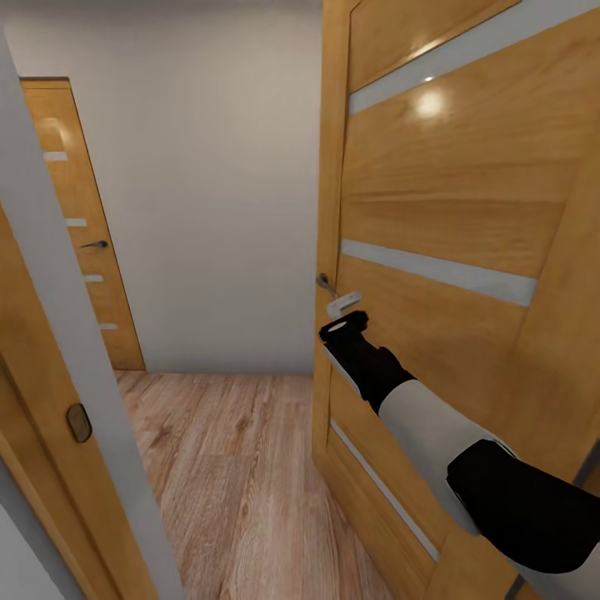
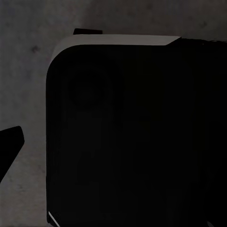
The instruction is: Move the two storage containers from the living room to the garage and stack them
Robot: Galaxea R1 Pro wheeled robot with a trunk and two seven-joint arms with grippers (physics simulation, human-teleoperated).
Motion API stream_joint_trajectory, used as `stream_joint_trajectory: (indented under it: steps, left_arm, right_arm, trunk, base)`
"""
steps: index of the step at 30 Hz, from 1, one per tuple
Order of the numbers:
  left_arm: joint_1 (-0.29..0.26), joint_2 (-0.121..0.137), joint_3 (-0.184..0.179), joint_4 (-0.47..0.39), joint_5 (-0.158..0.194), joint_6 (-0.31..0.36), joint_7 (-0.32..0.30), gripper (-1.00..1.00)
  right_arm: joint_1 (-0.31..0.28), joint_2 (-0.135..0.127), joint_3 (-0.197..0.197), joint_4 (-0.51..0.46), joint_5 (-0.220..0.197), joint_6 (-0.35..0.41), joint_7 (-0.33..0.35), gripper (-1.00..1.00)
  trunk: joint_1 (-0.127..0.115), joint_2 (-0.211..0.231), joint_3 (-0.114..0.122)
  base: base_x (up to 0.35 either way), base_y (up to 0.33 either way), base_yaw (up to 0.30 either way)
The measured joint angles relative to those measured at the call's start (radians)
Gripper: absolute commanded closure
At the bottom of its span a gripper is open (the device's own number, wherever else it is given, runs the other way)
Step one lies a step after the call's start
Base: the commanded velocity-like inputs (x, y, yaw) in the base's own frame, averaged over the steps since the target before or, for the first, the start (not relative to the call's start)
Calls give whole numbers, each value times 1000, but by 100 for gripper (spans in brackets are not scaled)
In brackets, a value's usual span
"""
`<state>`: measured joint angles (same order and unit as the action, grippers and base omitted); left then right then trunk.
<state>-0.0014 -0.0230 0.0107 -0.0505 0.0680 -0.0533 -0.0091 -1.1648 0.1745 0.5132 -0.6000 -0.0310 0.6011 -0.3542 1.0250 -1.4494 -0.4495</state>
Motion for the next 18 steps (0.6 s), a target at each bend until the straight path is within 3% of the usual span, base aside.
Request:
stream_joint_trajectory:
  steps: [6,18]
  left_arm:
    - [0,0,0,0,0,0,0,-100]
    - [0,0,1,0,0,0,1,-100]
  right_arm:
    - [0,0,0,0,-35,4,18,-100]
    - [0,0,1,-3,-40,9,14,-100]
  trunk:
    - [0,0,0]
    - [0,0,0]
  base:
    - [0,0,0]
    - [0,0,0]
